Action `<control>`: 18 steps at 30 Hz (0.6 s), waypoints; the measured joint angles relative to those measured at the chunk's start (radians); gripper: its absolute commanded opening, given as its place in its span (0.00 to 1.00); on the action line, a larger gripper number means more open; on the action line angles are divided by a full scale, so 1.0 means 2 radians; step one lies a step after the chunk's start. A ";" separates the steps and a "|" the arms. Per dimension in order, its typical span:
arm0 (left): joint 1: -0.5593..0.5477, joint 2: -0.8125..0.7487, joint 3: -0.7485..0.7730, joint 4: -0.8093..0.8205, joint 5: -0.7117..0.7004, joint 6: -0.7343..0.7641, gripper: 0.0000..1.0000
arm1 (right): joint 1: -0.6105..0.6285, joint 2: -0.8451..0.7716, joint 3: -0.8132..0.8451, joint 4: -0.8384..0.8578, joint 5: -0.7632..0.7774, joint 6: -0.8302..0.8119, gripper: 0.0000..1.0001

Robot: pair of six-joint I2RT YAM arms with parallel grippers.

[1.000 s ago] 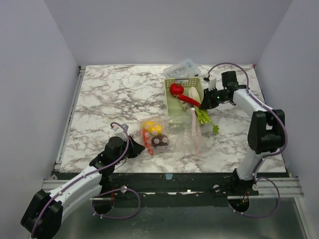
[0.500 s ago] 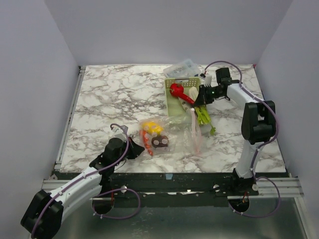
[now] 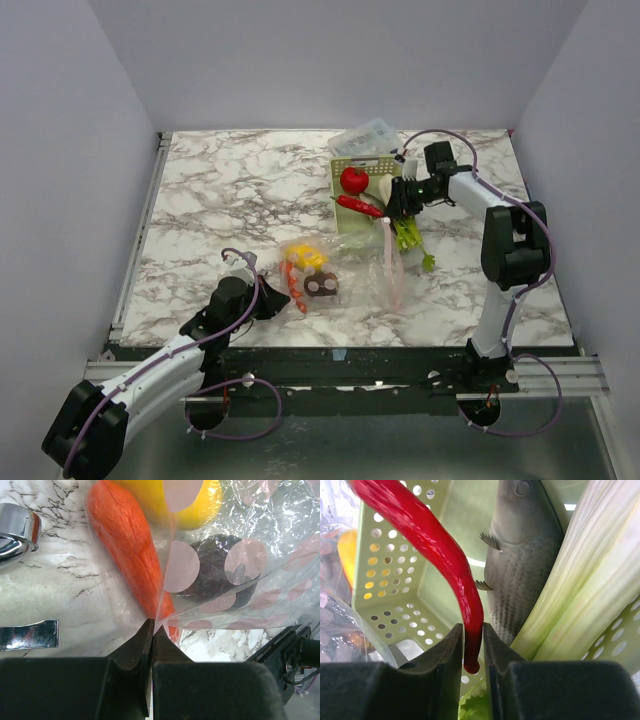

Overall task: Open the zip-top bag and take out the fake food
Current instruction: Place the fake vegetable in the bin.

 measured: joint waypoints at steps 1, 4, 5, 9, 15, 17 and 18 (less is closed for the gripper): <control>0.000 0.000 0.000 0.000 0.000 0.000 0.00 | 0.000 -0.001 -0.002 0.001 0.000 0.001 0.31; 0.000 0.000 0.000 0.000 0.001 0.000 0.00 | 0.000 -0.010 -0.010 0.006 0.000 0.001 0.38; 0.000 -0.001 0.000 0.000 0.001 0.000 0.00 | 0.000 -0.015 -0.012 0.007 0.000 0.002 0.40; 0.000 -0.003 0.000 0.000 0.001 0.000 0.00 | 0.000 -0.030 -0.014 0.007 -0.001 0.000 0.45; 0.000 -0.010 0.000 0.000 0.001 0.000 0.00 | 0.000 -0.071 -0.030 0.008 0.000 -0.019 0.50; 0.000 -0.010 0.000 0.000 0.001 0.000 0.00 | 0.000 -0.094 -0.040 0.009 -0.001 -0.023 0.50; 0.000 -0.010 0.000 0.000 0.001 0.000 0.00 | 0.000 -0.106 -0.043 0.011 -0.001 -0.024 0.50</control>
